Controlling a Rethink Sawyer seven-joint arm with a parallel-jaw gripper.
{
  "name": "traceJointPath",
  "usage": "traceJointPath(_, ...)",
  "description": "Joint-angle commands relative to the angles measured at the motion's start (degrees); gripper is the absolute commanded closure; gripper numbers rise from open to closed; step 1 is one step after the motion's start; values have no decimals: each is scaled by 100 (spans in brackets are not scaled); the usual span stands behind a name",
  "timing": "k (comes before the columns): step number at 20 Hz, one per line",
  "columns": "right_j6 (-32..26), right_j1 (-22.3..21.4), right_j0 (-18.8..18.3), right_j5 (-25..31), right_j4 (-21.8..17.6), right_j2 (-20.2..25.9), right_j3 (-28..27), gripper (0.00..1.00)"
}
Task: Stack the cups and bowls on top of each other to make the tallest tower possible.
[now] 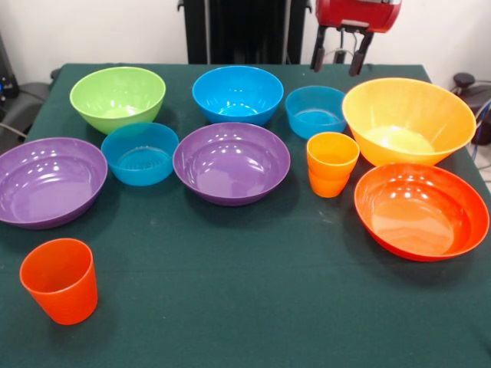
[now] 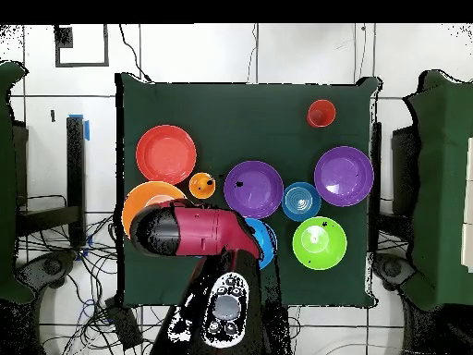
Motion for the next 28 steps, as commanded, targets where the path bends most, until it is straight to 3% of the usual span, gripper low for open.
traceJointPath(1, 326, 205, -27, 708, -123, 484, -465, 0)
traceJointPath(7, 256, 236, -108, 467, -195, 532, -367, 0)
traceJointPath(21, -425, -77, -1090, -34, -568, 975, 323, 0)
traceJointPath(28, -317, -127, -1253, -37, -831, 1077, 352, 0)
